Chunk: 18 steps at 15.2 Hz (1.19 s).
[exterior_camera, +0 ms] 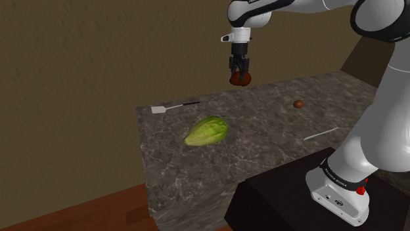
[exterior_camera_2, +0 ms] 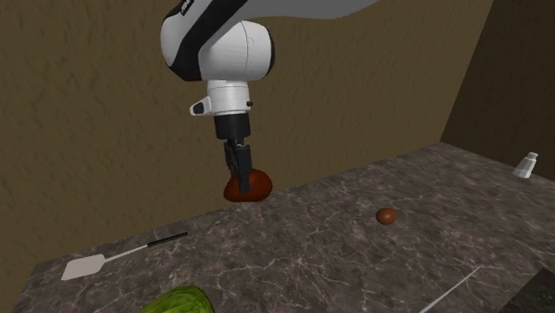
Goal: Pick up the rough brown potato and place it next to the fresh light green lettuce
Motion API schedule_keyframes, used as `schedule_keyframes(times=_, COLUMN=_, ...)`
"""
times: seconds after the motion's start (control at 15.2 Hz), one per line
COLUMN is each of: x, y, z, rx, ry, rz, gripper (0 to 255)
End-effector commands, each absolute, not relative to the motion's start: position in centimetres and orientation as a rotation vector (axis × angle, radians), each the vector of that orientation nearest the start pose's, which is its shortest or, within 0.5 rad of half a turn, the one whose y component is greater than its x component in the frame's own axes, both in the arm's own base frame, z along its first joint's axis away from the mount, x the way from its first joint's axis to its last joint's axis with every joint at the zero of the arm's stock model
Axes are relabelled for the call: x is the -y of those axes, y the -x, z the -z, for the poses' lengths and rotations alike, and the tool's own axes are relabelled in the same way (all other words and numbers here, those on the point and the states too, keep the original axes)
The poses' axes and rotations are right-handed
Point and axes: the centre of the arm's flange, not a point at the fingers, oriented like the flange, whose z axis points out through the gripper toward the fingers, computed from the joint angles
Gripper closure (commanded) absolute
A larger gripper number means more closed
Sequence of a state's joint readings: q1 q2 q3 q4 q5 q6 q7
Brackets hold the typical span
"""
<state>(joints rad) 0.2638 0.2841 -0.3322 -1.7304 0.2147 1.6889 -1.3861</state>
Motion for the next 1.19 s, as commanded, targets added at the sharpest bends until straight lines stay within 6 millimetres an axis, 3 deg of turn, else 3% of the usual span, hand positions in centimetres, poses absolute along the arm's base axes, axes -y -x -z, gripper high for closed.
schedule_keyframes(times=0.0, x=-1.9, y=-59.6, z=-40.1, rx=1.67, ry=2.302, rz=-0.22, gripper=255)
schedule_keyframes(times=0.46, x=-10.9, y=-59.4, z=-40.1, rx=1.67, ry=2.302, rz=-0.22, gripper=255)
schedule_keyframes(times=1.12, x=-10.9, y=-59.4, z=-34.8, rx=1.67, ry=2.302, rz=-0.22, gripper=255)
